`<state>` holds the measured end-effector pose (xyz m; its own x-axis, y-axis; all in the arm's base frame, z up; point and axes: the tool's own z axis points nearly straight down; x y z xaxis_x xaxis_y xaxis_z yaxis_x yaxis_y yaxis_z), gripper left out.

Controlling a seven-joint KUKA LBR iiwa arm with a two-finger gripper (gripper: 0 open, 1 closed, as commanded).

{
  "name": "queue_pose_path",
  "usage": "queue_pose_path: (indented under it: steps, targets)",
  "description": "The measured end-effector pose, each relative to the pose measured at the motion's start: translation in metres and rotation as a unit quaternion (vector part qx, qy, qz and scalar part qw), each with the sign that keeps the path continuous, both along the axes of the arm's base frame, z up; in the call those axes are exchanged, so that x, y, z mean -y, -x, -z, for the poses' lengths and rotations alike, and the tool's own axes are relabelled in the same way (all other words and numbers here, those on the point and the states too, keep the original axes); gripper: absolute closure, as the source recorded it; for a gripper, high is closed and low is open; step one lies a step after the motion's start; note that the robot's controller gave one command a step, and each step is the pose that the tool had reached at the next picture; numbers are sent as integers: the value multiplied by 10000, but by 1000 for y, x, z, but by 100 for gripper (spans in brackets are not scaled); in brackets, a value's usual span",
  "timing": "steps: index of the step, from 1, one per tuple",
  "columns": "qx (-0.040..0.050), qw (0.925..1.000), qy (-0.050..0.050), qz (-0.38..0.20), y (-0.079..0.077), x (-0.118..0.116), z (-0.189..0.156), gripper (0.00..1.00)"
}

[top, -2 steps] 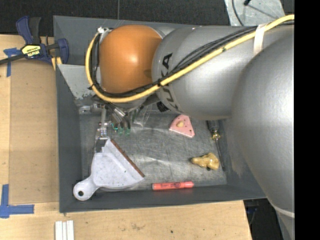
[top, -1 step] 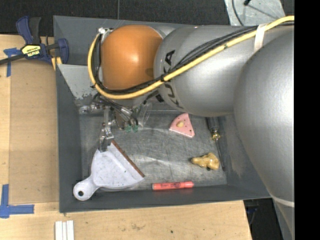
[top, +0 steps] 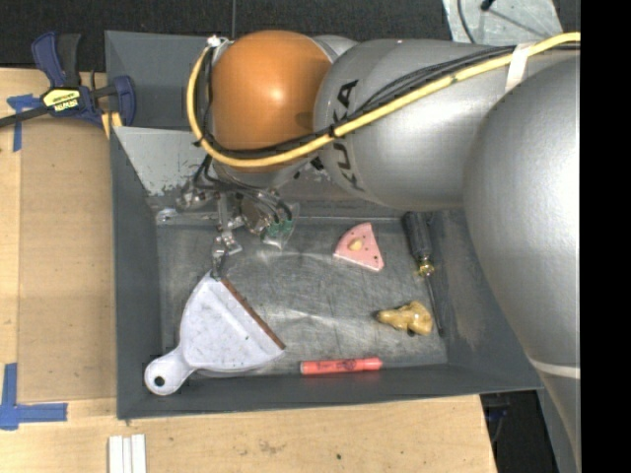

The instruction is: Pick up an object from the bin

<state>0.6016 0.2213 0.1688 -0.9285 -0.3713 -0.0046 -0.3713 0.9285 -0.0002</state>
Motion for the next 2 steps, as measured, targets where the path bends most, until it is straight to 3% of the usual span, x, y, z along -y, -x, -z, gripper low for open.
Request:
queue_pose_path:
  steps: [1,2]
  targets:
    - [-2,10000,-5,-15,-12,-8,-15,100]
    - [-5,10000,-4,-10,-12,-7,-15,0]
